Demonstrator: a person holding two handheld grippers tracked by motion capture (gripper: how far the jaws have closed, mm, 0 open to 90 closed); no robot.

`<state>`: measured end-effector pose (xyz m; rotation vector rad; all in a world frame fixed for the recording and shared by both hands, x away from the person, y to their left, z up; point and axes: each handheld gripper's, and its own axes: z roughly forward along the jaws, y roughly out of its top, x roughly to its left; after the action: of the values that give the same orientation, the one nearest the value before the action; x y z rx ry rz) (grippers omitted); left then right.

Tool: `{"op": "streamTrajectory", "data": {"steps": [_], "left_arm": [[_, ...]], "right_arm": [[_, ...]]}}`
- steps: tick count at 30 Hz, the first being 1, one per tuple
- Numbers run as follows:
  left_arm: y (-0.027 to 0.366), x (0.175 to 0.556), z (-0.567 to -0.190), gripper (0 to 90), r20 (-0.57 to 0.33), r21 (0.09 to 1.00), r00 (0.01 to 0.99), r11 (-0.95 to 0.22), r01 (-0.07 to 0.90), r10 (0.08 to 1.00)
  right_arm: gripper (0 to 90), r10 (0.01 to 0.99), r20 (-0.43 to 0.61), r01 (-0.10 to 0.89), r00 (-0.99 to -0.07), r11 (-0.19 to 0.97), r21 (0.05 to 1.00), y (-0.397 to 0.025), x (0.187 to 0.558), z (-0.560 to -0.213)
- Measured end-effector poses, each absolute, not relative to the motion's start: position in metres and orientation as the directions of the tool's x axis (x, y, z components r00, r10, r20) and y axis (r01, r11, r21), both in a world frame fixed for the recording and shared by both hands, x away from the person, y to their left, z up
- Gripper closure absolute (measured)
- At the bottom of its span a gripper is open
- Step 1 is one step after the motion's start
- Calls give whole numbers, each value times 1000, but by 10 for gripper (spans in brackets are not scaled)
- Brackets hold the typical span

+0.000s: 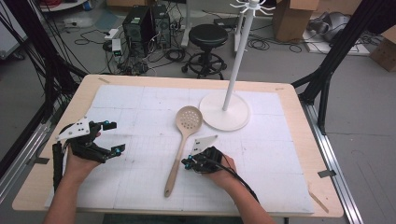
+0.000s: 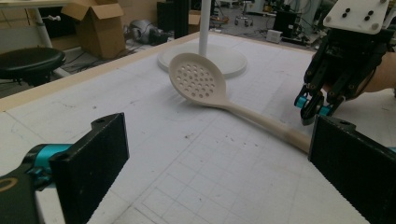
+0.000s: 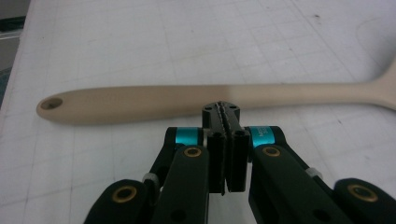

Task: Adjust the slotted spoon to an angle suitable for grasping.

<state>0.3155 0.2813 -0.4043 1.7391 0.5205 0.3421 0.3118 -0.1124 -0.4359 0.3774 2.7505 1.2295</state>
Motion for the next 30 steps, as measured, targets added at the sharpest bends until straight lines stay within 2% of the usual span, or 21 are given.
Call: {"op": "streamTrajectory", "data": {"steps": [19,30], "left_arm": [[283,316,-404,56,-53,974,855,-160,157,516],[284,316,-404,56,-55,975,855,-158,159,516]], "right_arm": [[894,276,5,193,-961,660,726,-42,336,-442],[893,293,7,209,-956,666,716,-28,346,-438]]}}
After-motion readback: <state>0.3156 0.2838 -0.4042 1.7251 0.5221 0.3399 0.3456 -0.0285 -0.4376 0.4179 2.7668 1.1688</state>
